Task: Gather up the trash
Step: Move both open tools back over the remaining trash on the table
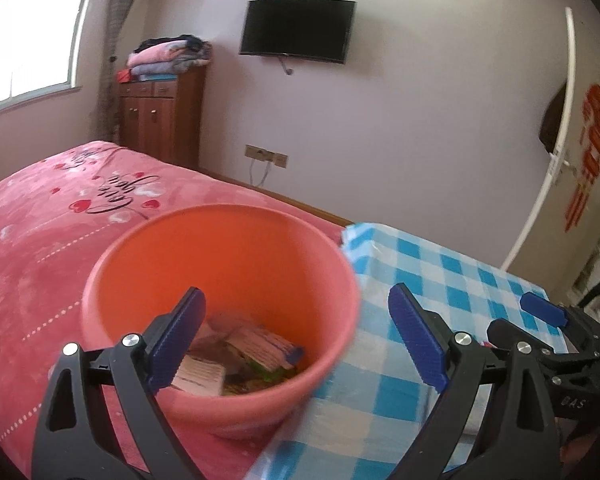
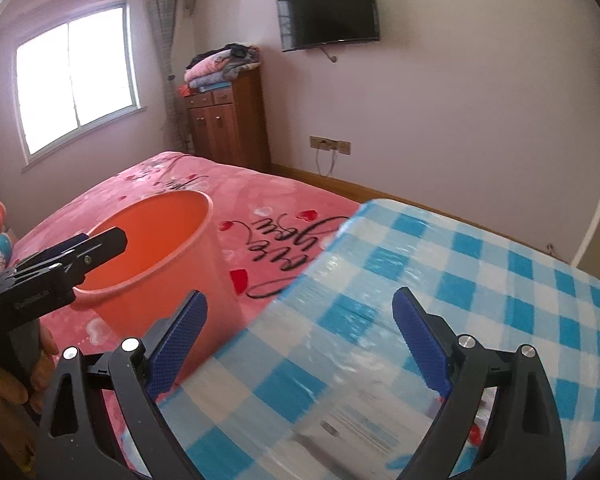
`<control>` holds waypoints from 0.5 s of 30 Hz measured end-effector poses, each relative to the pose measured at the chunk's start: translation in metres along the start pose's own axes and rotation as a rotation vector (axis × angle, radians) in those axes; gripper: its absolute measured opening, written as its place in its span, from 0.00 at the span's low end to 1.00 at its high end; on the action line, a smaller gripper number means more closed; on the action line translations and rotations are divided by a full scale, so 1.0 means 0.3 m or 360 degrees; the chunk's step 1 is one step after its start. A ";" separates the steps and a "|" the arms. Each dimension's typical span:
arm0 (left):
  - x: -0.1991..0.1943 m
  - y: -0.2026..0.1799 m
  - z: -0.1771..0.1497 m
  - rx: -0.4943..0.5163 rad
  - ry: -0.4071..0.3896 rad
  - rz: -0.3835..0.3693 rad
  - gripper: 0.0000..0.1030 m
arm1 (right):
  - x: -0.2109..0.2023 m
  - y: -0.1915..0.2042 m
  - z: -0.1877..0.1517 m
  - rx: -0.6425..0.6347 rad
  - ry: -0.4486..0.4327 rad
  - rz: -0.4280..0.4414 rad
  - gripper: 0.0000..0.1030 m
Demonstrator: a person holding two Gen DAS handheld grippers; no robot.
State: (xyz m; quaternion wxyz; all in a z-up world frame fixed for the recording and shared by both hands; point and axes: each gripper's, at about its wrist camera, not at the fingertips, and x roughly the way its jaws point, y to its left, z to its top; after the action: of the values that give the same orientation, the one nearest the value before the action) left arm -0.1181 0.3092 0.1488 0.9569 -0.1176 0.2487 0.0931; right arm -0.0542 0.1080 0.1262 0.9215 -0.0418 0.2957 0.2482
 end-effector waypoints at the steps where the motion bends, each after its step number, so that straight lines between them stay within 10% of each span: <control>1: -0.001 -0.020 -0.005 0.0018 0.0003 -0.0012 0.90 | -0.012 -0.020 -0.010 0.0014 0.0004 -0.0010 0.90; 15: 0.001 -0.282 -0.132 0.0228 0.0149 -0.0159 0.90 | -0.167 -0.253 -0.167 0.0179 0.0034 -0.0153 0.90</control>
State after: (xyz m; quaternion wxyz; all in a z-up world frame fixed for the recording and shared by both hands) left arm -0.1160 0.2176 0.1301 0.9536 -0.0654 0.2931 0.0217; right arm -0.0790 0.0089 0.1081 0.9301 -0.0067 0.3166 0.1862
